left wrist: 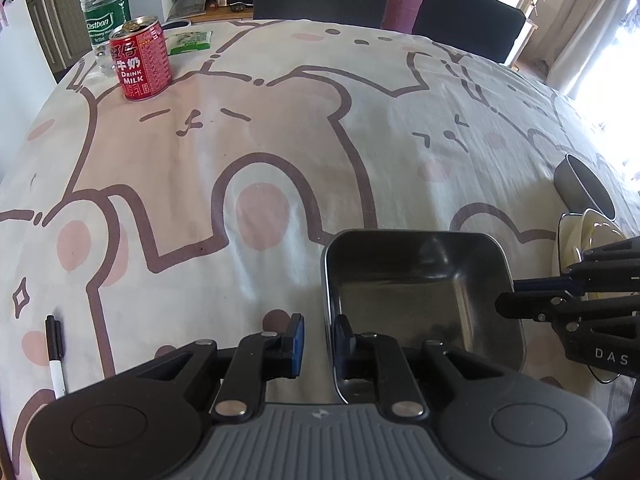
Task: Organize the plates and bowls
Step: 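Lower the second steel tray into the first tray with both tools, then open both tools to release the tray inside the first tray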
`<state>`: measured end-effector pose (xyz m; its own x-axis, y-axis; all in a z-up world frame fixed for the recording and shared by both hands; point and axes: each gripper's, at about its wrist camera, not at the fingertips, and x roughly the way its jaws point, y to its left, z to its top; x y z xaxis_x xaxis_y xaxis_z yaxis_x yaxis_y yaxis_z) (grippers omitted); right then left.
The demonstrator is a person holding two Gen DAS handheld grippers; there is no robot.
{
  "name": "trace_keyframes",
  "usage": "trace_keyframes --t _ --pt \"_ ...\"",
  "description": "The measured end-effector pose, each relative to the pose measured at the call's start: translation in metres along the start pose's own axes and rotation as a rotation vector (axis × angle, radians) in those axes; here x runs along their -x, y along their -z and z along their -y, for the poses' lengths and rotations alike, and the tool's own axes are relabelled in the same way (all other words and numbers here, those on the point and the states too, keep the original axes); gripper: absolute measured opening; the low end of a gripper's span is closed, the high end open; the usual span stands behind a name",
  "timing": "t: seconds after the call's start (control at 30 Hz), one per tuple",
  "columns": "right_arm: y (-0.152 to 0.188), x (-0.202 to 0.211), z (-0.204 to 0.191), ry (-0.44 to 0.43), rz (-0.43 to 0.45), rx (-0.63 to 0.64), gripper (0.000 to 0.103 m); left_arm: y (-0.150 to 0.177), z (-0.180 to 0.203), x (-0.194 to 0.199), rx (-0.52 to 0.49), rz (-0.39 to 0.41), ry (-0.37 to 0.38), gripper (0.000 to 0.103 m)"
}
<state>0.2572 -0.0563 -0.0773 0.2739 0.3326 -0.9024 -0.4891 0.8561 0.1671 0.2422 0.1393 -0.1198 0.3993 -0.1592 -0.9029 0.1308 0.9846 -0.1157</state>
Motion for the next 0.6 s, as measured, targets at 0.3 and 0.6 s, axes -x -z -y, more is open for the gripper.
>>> trace_keyframes --t 0.3,0.6 --pt "0.000 -0.001 0.013 -0.054 0.016 -0.109 0.026 0.002 0.004 0.008 -0.004 0.006 0.010 0.038" --pt "0.002 0.011 0.010 -0.051 0.082 -0.098 0.082 0.005 0.002 0.019 0.014 0.016 -0.006 0.088"
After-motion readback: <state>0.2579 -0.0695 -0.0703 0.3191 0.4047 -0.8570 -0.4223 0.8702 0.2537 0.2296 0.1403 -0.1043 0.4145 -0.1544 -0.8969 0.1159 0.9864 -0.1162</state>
